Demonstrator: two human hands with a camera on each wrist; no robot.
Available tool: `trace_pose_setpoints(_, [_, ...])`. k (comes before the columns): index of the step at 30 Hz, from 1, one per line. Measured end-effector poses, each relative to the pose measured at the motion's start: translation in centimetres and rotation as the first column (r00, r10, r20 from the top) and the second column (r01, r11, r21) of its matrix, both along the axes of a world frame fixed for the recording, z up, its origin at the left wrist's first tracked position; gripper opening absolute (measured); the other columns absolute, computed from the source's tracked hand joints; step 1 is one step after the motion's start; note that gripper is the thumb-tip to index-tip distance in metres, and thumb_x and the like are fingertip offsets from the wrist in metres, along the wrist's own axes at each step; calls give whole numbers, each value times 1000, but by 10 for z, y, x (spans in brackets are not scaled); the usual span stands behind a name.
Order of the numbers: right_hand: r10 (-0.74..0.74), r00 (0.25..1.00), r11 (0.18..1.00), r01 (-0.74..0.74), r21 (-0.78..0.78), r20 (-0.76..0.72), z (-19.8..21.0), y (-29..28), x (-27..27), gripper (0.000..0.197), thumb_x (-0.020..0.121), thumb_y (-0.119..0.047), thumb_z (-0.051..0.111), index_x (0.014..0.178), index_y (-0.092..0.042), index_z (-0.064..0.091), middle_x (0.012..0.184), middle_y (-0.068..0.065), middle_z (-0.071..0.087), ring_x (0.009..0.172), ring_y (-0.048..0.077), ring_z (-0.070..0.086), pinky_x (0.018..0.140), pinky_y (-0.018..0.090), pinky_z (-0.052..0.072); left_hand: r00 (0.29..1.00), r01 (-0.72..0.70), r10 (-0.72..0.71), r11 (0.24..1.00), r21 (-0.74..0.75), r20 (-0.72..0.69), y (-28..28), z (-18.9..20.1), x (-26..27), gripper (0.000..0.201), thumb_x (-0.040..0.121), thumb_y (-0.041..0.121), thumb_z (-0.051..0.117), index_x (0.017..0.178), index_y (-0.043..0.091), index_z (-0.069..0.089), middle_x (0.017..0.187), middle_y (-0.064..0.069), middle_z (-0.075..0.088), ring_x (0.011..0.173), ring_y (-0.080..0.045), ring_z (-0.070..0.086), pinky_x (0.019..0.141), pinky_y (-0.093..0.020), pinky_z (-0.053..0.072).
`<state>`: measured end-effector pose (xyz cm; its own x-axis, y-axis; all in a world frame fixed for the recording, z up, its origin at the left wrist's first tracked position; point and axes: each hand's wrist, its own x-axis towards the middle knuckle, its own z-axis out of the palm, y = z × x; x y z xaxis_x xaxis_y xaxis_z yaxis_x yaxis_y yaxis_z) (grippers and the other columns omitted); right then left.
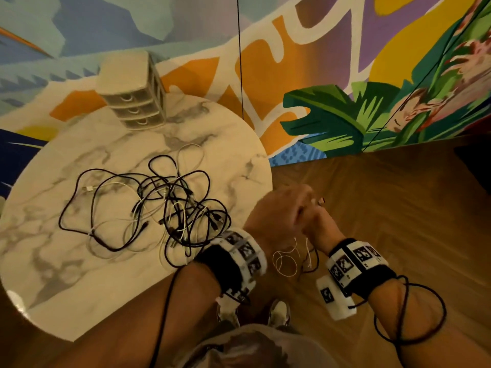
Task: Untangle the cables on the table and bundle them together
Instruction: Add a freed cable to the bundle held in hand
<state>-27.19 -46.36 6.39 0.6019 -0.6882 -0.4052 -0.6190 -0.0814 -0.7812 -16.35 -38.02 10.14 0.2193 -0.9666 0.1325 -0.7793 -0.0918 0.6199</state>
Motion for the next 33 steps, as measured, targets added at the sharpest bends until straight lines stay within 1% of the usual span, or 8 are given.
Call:
trace_pose_setpoints(3, [-87,994,995,83,60,69,-4,2,7,50,101,-35,38,91,3,68,55,-6,46,45,1,41,45,13,33,969,-242,205,908,342,140,26,-42,47,39,95,50,33,108,17,51,105,0,57,90,-18,56,73,-32,43])
trace_pose_setpoints(9, [12,999,995,-17,99,52,-21,10,13,60,100,-48,30,69,-17,72,53,-1,48,47,11,40,51,27,34,950,-232,-18,625,745,312,100,-112,87,44,95,38,41,136,21,42,125,-10,58,111,-29,56,91,-39,48])
trace_pose_setpoints(13, [105,994,985,-106,138,15,-35,22,19,59,99,-48,32,68,-14,70,60,17,52,47,15,40,52,30,33,969,-236,151,807,541,197,120,-115,98,23,96,36,39,107,23,55,96,-3,64,89,-24,62,72,-34,49])
trace_pose_setpoints(16, [128,992,983,-129,132,13,-43,34,33,55,100,-45,34,66,-16,67,52,8,49,43,10,39,52,29,34,938,-329,345,904,272,-12,130,-97,113,25,96,36,43,92,14,55,74,0,57,64,-16,53,58,-29,35])
trace_pose_setpoints(19, [121,992,979,-125,163,32,-57,46,56,50,100,-45,36,69,-21,68,54,-2,50,46,13,42,52,28,37,844,-472,495,868,150,-205,139,-80,124,19,99,28,46,86,15,52,64,5,52,54,-3,45,55,-28,36])
trace_pose_setpoints(25, [263,960,964,-259,56,-98,-79,71,116,39,100,-40,38,108,-10,62,101,13,63,89,29,59,75,31,42,761,-595,611,791,140,-219,163,-83,146,33,97,38,42,79,11,47,65,-2,52,61,-19,48,61,-34,37])
trace_pose_setpoints(28, [344,932,930,-322,178,-114,-85,82,147,35,100,-44,36,83,-23,59,76,6,56,73,26,53,67,30,39,790,-552,566,824,129,-236,174,-85,149,50,89,56,32,79,10,49,64,-6,53,61,-19,50,60,-33,39])
trace_pose_setpoints(33, [315,936,923,-265,278,-154,-96,94,166,33,98,-36,45,75,-14,56,65,1,49,56,14,42,58,27,37,799,-529,541,840,123,-263,174,-86,149,27,99,27,45,72,23,45,60,8,50,56,-2,47,59,-29,37])
